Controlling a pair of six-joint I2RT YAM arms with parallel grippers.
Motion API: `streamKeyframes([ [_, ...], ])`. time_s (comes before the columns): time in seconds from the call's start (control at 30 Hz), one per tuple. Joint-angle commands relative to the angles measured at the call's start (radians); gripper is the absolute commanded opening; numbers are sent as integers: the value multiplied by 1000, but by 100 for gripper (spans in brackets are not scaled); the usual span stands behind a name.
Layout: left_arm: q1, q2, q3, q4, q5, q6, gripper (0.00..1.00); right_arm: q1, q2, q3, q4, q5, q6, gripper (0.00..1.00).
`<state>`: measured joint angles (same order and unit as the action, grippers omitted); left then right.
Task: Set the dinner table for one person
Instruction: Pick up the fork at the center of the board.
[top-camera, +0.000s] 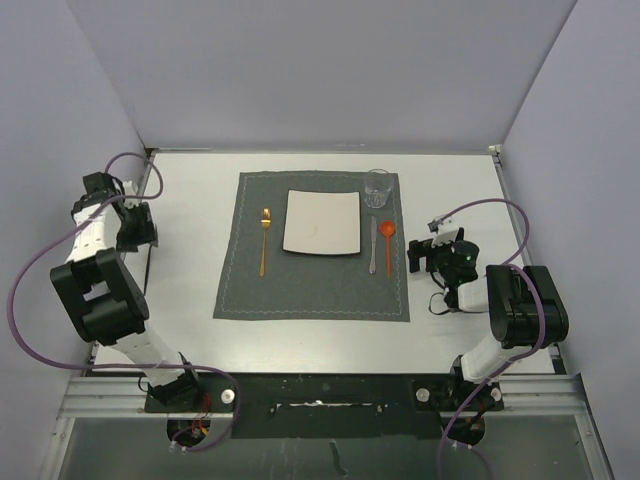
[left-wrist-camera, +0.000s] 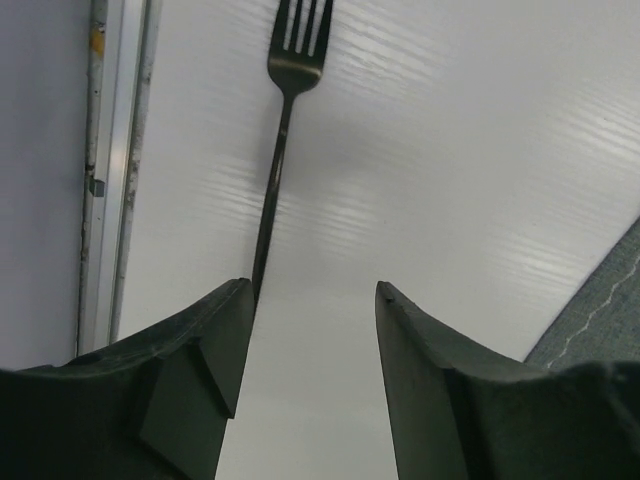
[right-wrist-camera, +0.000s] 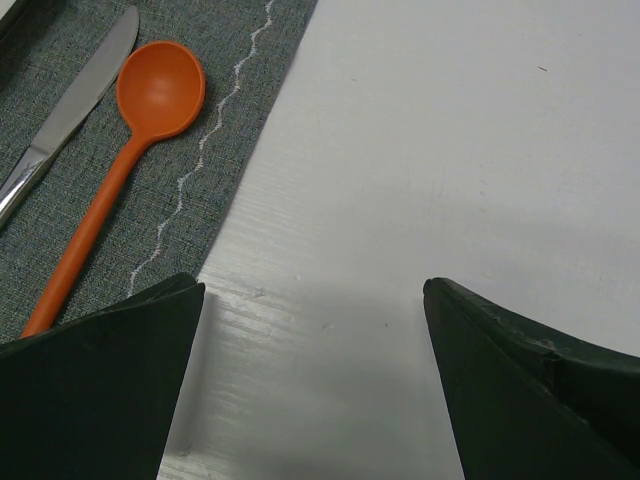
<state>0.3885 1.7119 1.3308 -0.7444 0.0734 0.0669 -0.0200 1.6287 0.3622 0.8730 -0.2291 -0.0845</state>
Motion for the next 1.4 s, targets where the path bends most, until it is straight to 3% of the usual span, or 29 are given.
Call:
streamKeyframes([
  [0.0, 44, 71, 102, 10, 36, 22, 51, -4, -4, 25, 50, -6, 3, 98],
  [1.37, 81, 406, 309, -9, 78, 19, 46, -6, -4, 25, 50, -6, 4, 98],
])
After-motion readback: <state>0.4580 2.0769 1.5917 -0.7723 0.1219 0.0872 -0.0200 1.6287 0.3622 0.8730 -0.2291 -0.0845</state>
